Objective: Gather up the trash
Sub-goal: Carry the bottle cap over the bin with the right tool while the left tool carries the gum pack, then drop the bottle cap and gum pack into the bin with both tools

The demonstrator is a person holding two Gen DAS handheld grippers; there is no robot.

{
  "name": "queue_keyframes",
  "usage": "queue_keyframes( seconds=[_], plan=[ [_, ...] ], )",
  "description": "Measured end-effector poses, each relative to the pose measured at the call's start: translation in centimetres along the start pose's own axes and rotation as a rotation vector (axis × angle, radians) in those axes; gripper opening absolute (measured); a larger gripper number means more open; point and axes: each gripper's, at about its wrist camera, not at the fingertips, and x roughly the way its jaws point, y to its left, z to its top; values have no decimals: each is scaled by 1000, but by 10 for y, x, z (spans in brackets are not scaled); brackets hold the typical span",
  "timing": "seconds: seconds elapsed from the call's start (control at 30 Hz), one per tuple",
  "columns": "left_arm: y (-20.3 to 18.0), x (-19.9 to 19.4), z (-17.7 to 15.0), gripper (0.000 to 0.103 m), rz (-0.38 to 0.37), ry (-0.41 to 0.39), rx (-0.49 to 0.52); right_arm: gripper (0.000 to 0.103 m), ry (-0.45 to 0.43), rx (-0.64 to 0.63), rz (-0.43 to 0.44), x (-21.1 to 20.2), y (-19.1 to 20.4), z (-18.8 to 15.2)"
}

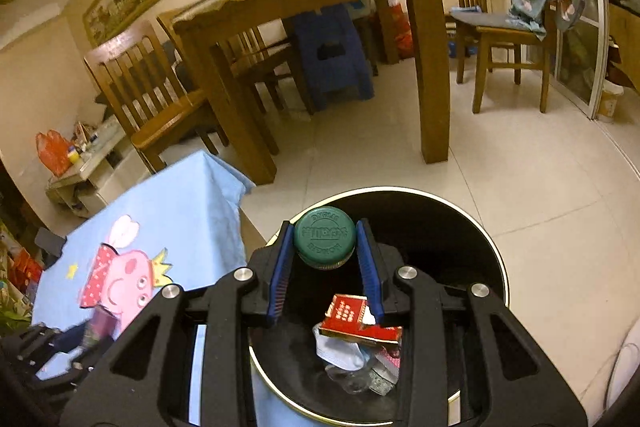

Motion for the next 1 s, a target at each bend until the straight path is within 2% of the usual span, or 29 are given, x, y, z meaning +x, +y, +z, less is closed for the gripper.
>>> queue_keyframes(
  seconds=[0.53, 0.7, 0.77, 0.9, 1.0],
  plan=[
    [-5, 15, 0, 29, 3, 25, 1, 32, -127, -11, 73, -39, 6, 7],
    [-6, 18, -1, 29, 1, 31, -2, 32, -102, -75, 115, -36, 28, 5],
    [-6, 18, -1, 29, 1, 32, -4, 32, -84, -52, 107, -32, 24, 7],
    [-7, 20, 1, 29, -2, 34, -1, 32, 24, 67, 82, -8, -5, 4],
    [-11, 20, 4, 29, -10, 32, 2, 32, 16, 104, 68, -9, -16, 4]
  ],
)
